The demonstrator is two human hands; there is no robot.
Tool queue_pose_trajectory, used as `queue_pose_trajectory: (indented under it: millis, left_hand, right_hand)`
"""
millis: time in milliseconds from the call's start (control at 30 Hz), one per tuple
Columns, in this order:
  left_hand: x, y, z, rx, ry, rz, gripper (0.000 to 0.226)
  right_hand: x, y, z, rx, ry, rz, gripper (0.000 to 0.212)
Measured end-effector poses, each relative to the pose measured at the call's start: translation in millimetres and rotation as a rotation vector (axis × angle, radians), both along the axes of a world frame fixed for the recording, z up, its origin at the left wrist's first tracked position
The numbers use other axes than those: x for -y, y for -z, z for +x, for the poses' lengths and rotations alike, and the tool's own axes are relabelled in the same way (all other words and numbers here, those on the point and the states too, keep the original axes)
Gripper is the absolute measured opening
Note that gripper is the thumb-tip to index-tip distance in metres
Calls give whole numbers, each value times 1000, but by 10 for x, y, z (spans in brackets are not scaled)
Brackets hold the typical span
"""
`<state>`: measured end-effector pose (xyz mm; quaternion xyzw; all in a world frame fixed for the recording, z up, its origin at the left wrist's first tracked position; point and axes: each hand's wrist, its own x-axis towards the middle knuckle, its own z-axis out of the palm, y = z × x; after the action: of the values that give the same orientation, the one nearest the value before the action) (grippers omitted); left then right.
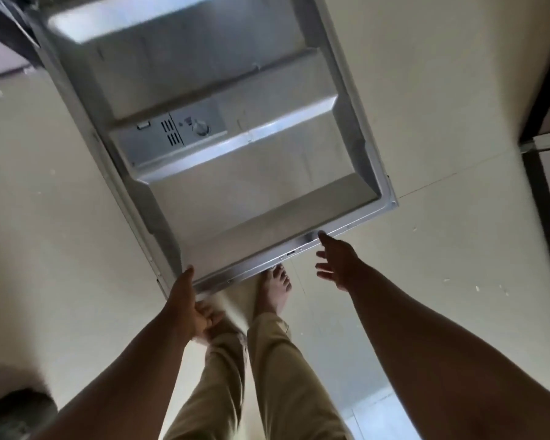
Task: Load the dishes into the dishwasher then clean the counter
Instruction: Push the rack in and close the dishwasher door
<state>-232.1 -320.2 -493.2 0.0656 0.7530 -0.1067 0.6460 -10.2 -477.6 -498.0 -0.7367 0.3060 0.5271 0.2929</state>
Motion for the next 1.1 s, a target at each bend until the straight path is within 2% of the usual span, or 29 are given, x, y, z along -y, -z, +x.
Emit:
queue_pose_trajectory:
  millis: [67, 167, 267, 367, 533, 600, 700, 767, 967, 1100]
  left_hand:
    - [96, 164, -49, 3, -157, 5, 73]
    - [195, 372, -122, 29, -319, 44, 66]
    - [236, 583, -173, 25, -433, 55, 64]
    - [237, 759, -189, 34, -497, 124, 60]
    - [340, 944, -252, 71, -576, 217, 36]
    - [361, 1020, -339, 121, -636, 265, 27]
    - [343, 1088, -399, 165, -677, 325, 41]
    - [363, 1059, -363, 163, -663, 343, 48]
    - [444, 671, -322, 112, -640, 414, 35]
    - [446, 117, -411, 104, -725, 394, 58]
  right_hand:
    - [-15, 181, 20, -12, 135, 17, 46]
    - [18, 460, 39, -43, 305, 76, 72]
    - [-10, 602, -4, -8, 402, 96, 69]
    - [-2, 746, -29, 60, 494, 82, 84]
    - [19, 894, 23, 57, 553, 184, 24]
    - [32, 941, 45, 40, 586, 237, 18]
    - [2, 980, 44, 45, 664, 280, 18]
    - [-11, 957, 37, 63, 671, 262, 25]
    - [26, 679, 12, 90, 559, 228, 44]
    - [7, 142, -36, 127, 590, 239, 61]
